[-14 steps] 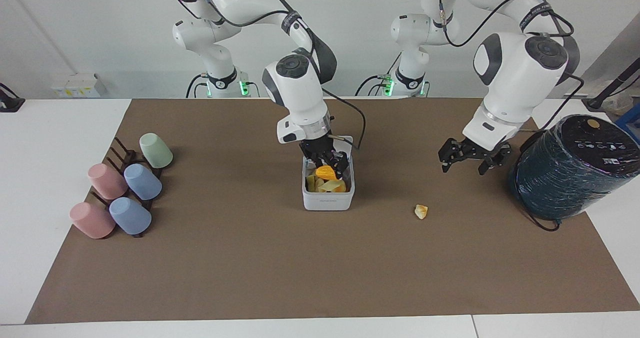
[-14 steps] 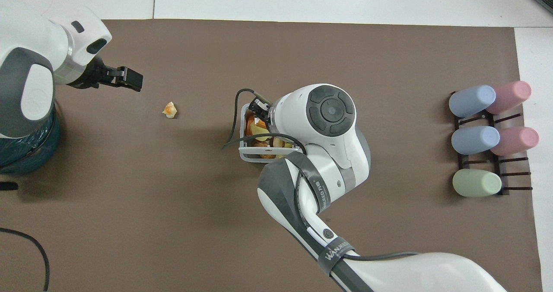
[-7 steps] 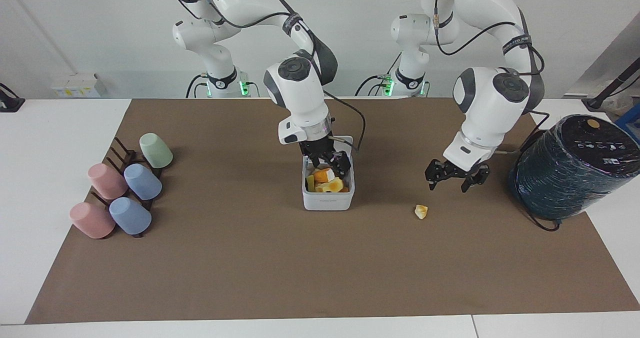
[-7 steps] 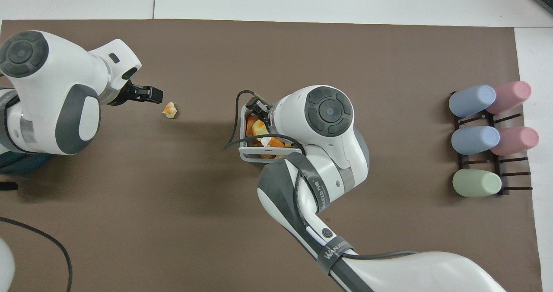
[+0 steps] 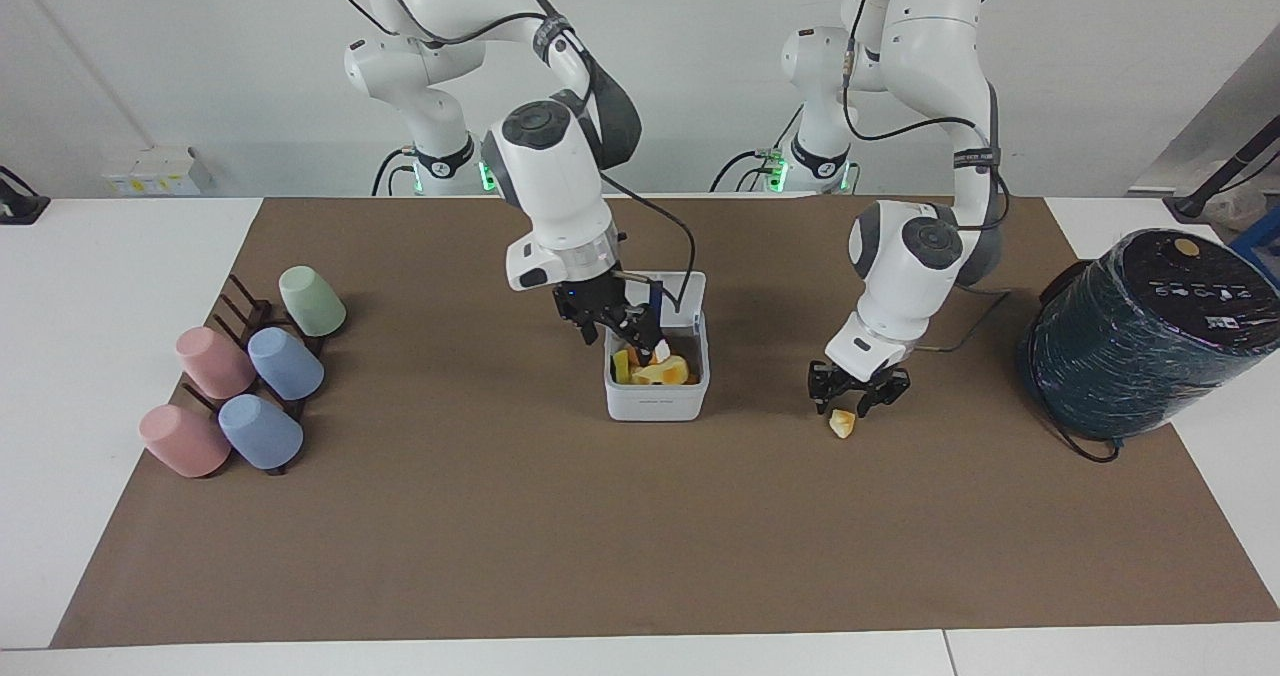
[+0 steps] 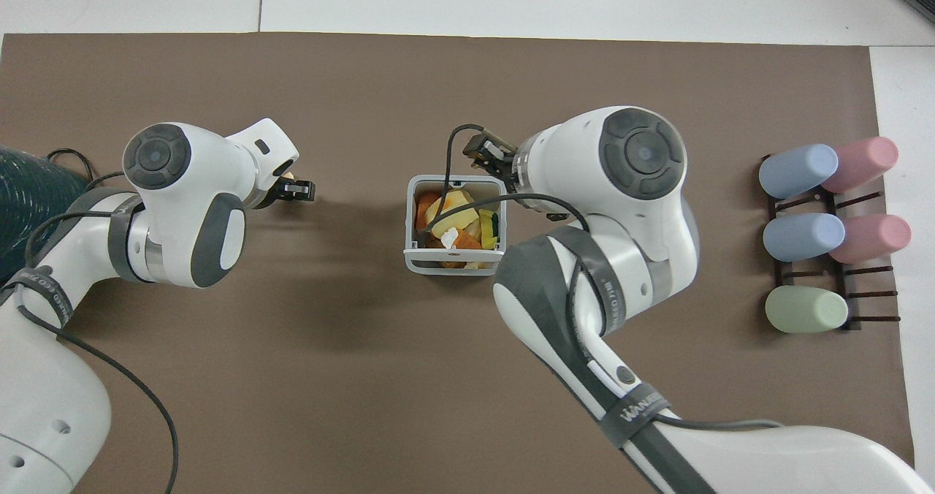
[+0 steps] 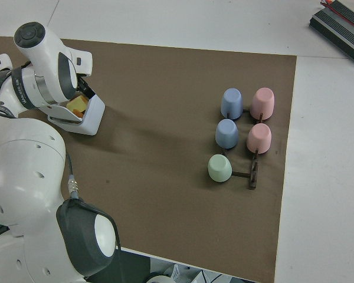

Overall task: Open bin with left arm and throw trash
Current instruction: 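Grasp the other yellow chunk with the left gripper while the right gripper withdraws, then carry the chunk toward the bin while the right gripper returns to rest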

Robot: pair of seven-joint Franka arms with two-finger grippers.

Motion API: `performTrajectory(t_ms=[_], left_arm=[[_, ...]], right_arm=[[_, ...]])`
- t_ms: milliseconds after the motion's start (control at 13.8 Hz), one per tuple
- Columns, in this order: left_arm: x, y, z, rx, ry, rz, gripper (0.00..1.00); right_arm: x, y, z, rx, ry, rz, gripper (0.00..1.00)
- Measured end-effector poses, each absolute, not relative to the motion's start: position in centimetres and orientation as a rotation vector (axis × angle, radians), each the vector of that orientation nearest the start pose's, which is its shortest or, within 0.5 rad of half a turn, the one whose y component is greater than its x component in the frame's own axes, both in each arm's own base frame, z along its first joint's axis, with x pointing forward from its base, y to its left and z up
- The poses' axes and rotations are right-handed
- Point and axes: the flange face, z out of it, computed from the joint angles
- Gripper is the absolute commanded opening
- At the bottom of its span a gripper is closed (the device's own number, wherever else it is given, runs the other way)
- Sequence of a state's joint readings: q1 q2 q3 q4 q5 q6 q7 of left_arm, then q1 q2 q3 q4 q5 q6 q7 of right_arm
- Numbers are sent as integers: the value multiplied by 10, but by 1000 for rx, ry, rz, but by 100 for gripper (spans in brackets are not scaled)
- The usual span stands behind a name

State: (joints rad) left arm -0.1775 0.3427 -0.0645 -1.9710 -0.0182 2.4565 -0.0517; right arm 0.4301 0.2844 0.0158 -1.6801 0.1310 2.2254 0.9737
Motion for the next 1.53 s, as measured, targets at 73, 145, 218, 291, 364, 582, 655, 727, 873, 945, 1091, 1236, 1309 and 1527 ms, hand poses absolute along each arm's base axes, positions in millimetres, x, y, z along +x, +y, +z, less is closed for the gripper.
performTrajectory(t_ms=[73,145,218,291,364,582,655,727,873,945,1091,1236,1309,1527], left_arm=[[606,-148,308,-3177,274,-222,58],[605,-147,307,-3177,273,-230,56],[606,-147,308,-3177,272,-238,54],[607,-147,308,-3177,272,-251,46],[608,-147,309,-3177,271,-269,33],[609,-147,308,-3176,269,-293,13],[610,-147,307,-3176,269,-295,2],[610,-146,306,-3176,268,-296,0],[610,-145,306,-3176,264,-297,0],[611,-144,307,-3176,263,-299,0],[615,-145,314,-3176,264,-264,0],[627,-151,345,-3176,274,-140,0],[632,-157,367,-3176,278,-100,0],[636,-181,422,-3178,237,-2,0]], right_arm=[[601,270,472,-2767,815,-184,100],[600,246,484,-2783,783,-200,100],[595,223,494,-2804,743,-210,100],[586,200,504,-2834,693,-205,100],[575,175,517,-2864,647,-190,100],[550,117,551,-2943,515,-171,100],[546,100,559,-2984,449,-186,100],[545,86,563,-3021,391,-192,100],[545,64,571,-3081,311,-172,100],[547,53,577,-3095,290,-156,100],[553,29,592,-3105,275,-144,100],[559,10,597,-3115,256,-127,100],[560,6,597,-3122,255,-98,100],[566,3,597,-3154,255,-22,100]])
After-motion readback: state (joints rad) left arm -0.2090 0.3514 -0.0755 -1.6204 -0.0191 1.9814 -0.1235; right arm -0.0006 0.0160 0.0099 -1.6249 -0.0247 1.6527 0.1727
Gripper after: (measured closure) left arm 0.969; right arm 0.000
